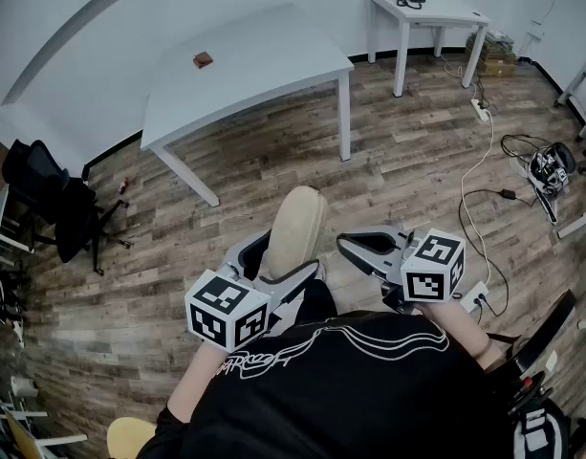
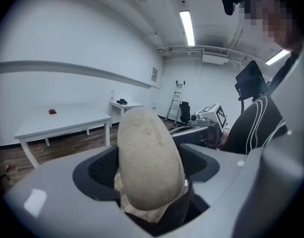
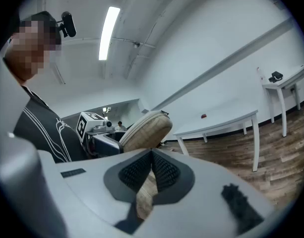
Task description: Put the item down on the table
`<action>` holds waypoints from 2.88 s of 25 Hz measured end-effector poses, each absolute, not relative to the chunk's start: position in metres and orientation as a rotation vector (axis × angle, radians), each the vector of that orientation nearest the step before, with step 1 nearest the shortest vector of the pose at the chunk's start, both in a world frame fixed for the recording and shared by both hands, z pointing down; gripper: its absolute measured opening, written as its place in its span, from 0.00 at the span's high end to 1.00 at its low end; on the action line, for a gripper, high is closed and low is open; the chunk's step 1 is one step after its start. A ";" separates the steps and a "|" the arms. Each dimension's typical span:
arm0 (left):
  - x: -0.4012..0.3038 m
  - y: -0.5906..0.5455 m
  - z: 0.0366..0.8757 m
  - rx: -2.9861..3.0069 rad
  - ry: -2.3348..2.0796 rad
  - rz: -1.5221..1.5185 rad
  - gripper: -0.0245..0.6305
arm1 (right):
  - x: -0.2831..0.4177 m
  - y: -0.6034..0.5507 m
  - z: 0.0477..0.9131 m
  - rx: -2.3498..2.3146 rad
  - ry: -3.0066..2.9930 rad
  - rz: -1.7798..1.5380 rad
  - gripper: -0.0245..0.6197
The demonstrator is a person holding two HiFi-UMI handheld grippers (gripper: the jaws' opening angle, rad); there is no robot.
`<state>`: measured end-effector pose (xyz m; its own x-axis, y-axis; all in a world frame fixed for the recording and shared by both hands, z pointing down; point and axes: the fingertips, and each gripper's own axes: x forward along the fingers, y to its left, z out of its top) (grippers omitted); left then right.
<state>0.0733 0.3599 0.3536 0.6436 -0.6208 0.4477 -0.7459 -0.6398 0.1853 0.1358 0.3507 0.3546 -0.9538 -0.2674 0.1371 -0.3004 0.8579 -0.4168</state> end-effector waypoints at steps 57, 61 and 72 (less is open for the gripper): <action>-0.193 -0.361 0.476 2.217 -1.472 0.672 0.37 | -0.072 -0.343 0.434 0.295 -2.803 0.850 0.95; -0.202 -0.400 0.515 2.182 -1.495 0.840 0.37 | -0.071 -0.377 0.449 0.293 -2.768 0.892 0.95; -0.218 -0.419 0.597 2.055 -1.464 1.119 0.37 | -0.078 -0.406 0.471 0.260 -2.712 0.949 0.95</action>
<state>-0.2178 -0.4189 0.5968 0.1409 -0.6106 0.7793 -0.9122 -0.3860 -0.1375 -0.0784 -0.4064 0.4706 -0.9513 -0.0834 0.2969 -0.2504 0.7710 -0.5855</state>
